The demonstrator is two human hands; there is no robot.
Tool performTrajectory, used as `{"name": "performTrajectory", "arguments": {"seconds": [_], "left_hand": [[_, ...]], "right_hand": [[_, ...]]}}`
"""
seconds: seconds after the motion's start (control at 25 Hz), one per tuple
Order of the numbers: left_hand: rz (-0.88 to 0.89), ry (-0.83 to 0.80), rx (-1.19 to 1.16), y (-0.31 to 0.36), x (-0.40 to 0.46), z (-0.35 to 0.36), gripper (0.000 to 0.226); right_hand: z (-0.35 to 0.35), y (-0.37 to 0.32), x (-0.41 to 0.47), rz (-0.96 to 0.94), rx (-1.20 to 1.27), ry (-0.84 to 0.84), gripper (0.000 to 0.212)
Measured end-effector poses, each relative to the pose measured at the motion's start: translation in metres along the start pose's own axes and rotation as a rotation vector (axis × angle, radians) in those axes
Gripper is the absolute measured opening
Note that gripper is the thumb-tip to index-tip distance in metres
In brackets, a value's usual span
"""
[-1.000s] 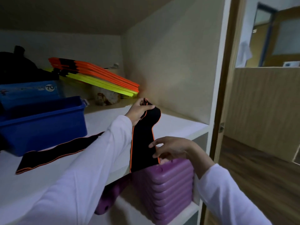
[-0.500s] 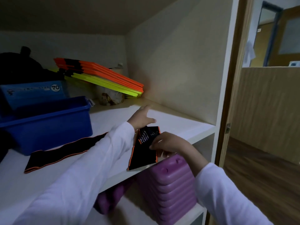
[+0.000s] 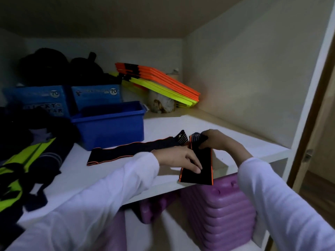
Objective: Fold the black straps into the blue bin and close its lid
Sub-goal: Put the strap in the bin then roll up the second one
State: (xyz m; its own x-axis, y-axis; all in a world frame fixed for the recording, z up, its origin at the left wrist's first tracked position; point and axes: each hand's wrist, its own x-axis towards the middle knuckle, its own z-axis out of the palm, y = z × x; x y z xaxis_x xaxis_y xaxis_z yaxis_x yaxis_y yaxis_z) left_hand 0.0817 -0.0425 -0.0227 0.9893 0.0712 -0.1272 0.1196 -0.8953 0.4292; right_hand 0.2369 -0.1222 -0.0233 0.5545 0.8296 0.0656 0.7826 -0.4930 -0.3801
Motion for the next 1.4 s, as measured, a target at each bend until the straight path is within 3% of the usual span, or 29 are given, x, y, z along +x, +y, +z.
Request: {"name": "performTrajectory", "arguments": {"seconds": [0.12,0.16,0.28,0.4,0.64,0.72,0.84,0.92,1.0,1.08,1.2,1.32,1.4], "left_hand": [[-0.032,0.069,-0.011,-0.008,-0.016,0.003,0.024],[-0.060,0.091,-0.030,-0.013,-0.023,0.003,0.021],[-0.148,0.124,-0.003,-0.026,-0.045,-0.003,0.022],[-0.248,0.168,0.024,-0.040,-0.070,-0.009,0.024],[-0.468,0.277,0.098,-0.070,-0.124,-0.012,0.029],[-0.549,0.258,0.115,-0.079,-0.140,-0.016,0.030],[-0.691,0.243,0.090,-0.098,-0.162,-0.023,0.030],[-0.778,0.291,0.086,-0.109,-0.174,-0.027,0.030],[-0.833,0.363,0.063,-0.113,-0.179,-0.027,0.029],[-0.899,0.440,0.046,-0.118,-0.179,-0.027,0.032],[-1.065,0.544,0.030,-0.128,-0.178,-0.025,0.055],[-1.158,0.576,-0.049,-0.130,-0.177,-0.025,0.070],[-1.177,0.584,-0.128,-0.132,-0.178,-0.028,0.070]], "right_hand": [[-0.016,0.010,0.008,0.135,0.464,0.169,0.010],[-0.023,0.014,0.011,0.180,0.583,0.238,0.019],[-0.036,0.026,0.016,0.290,0.687,0.358,0.026],[-0.033,0.021,0.011,0.366,0.752,0.287,0.019],[-0.008,-0.011,-0.006,0.322,0.847,0.128,0.037],[-0.002,-0.018,-0.005,0.307,0.813,0.091,0.042],[0.006,-0.025,-0.004,0.310,0.599,0.041,0.025],[0.012,-0.030,-0.005,0.301,0.484,-0.025,0.031],[0.018,-0.036,-0.005,0.278,0.420,-0.066,0.023],[0.021,-0.042,-0.004,0.254,0.377,-0.091,0.039],[0.027,-0.048,-0.003,0.218,0.294,-0.134,0.058],[0.027,-0.055,-0.008,0.188,0.222,-0.153,0.031],[0.027,-0.056,-0.009,0.181,0.204,-0.171,0.030]]}}
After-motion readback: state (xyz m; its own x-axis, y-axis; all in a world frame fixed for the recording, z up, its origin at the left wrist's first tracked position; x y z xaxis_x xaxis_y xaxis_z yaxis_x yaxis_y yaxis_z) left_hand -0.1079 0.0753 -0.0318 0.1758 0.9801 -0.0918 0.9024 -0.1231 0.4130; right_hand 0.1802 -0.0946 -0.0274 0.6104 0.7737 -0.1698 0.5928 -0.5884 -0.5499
